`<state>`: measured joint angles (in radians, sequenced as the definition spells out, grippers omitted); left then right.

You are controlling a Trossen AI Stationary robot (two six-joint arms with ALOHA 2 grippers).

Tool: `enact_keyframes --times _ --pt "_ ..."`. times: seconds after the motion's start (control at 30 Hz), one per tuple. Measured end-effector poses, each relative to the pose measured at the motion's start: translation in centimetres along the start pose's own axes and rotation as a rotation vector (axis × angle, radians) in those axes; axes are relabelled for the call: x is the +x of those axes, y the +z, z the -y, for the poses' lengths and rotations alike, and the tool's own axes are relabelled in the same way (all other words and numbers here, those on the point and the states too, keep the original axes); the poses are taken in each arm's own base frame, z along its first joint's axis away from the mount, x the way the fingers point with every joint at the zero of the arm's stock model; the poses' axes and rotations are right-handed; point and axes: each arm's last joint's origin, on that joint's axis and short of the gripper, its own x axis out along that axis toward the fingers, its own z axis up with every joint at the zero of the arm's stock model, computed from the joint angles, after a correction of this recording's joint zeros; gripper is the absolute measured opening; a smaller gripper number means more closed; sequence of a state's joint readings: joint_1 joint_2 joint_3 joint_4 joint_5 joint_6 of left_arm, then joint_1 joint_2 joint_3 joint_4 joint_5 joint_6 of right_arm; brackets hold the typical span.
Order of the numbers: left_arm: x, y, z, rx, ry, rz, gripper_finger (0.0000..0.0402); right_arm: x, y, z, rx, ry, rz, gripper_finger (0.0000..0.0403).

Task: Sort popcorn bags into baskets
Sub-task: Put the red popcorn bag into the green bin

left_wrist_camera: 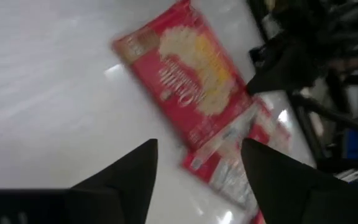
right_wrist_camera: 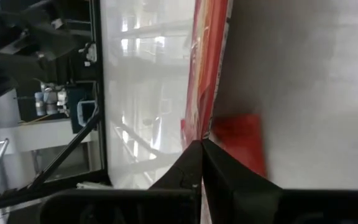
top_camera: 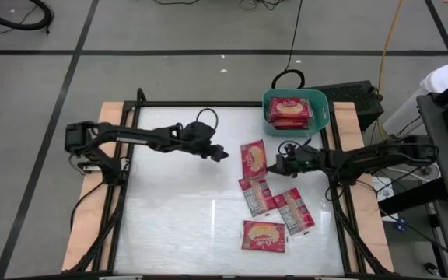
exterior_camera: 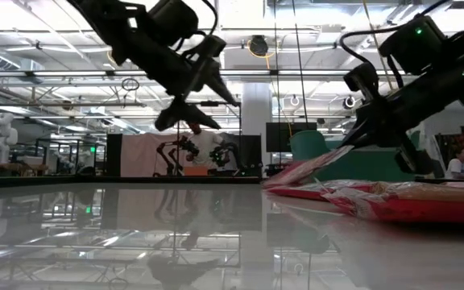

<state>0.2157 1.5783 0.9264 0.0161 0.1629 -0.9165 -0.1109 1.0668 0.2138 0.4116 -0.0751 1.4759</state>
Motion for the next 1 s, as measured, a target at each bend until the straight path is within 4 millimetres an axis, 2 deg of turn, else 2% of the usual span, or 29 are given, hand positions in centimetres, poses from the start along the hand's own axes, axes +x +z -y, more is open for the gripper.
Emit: enact_keyframes --times 0.13,0.3,0.5,0.67,0.8,1.0 --pt "1.0 0.1 0.1 -0.011 -0.059 0.007 0.0254 0.0 -1.1 -0.2 0.020 0.010 -0.032 0.0000" --pt "1.1 -0.3 0.5 0.049 -0.058 0.010 0.0246 0.0 -2.2 -0.1 0.036 -0.011 -0.087 0.0000" --pt "1.2 -0.9 0.8 0.238 -0.031 0.034 0.0208 0.0 -2.4 0.5 0.078 -0.079 -0.082 0.0000" --pt "1.3 -1.0 1.1 0.290 -0.049 0.048 0.0161 0.0 -1.8 0.8 0.149 -0.096 0.075 0.0006" --pt "3.1 -1.8 0.8 0.333 -0.057 0.042 0.0116 0.0 -1.0 0.9 0.179 -0.107 0.154 0.0028" --pt "7.0 -2.9 -0.7 0.335 -0.102 0.052 0.0065 0.4 -0.6 1.8 0.194 -0.185 0.111 0.0092"
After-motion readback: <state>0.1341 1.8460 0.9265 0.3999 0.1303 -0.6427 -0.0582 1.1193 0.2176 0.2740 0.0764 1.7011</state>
